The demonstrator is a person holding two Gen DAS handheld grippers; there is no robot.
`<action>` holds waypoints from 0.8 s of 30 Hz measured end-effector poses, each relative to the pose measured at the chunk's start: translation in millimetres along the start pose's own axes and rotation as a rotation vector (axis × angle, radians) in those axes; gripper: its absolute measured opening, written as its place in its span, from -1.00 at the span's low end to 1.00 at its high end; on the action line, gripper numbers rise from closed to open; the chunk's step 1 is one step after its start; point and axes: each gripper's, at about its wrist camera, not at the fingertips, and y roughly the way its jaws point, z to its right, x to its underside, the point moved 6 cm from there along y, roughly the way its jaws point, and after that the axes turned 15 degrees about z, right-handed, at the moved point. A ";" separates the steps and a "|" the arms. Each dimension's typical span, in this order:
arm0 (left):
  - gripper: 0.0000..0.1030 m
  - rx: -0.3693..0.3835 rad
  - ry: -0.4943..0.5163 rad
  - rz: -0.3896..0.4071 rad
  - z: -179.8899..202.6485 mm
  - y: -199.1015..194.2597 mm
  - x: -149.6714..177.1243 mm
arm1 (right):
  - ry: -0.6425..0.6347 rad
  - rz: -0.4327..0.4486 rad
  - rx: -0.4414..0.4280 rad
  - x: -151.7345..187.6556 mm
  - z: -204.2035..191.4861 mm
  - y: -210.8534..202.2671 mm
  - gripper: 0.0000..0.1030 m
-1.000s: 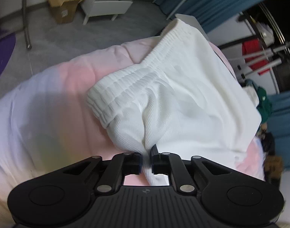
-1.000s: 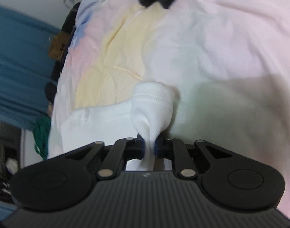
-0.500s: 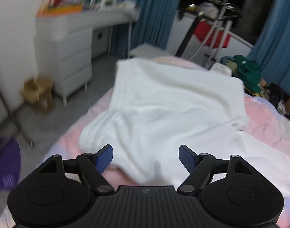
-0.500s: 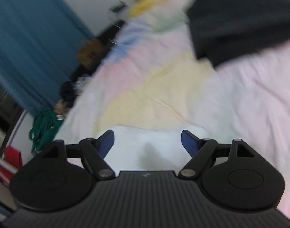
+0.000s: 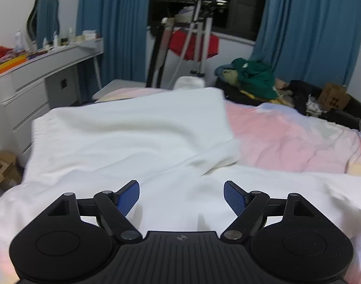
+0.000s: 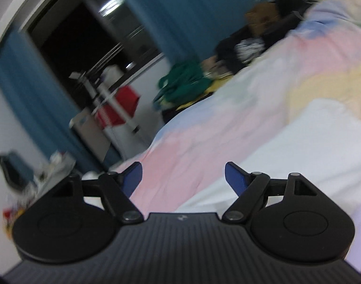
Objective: Fold clothes
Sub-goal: 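Lower the sweatpants onto the bed and open both grippers, then grasp a pant cuff with the right gripper and pull it straight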
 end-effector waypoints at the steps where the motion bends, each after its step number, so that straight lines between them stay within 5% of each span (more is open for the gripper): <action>1: 0.55 -0.001 0.014 0.016 7.1 6.0 1.7 | -0.037 -0.007 -0.024 3.6 -9.3 1.3 0.55; 13: 0.54 0.008 0.064 0.025 10.2 51.4 42.3 | -0.174 -0.086 -0.161 34.5 -59.5 26.3 0.55; 17: 0.54 0.014 0.085 0.022 10.4 62.2 56.1 | -0.214 -0.156 -0.195 63.1 -79.4 63.5 0.54; 20: 0.54 0.030 0.085 -0.002 15.2 69.3 64.9 | -0.248 -0.216 -0.174 84.9 -95.5 99.2 0.39; 24: 0.52 0.082 0.019 -0.015 14.8 79.9 71.3 | -0.106 -0.266 -0.211 103.7 -114.1 158.7 0.02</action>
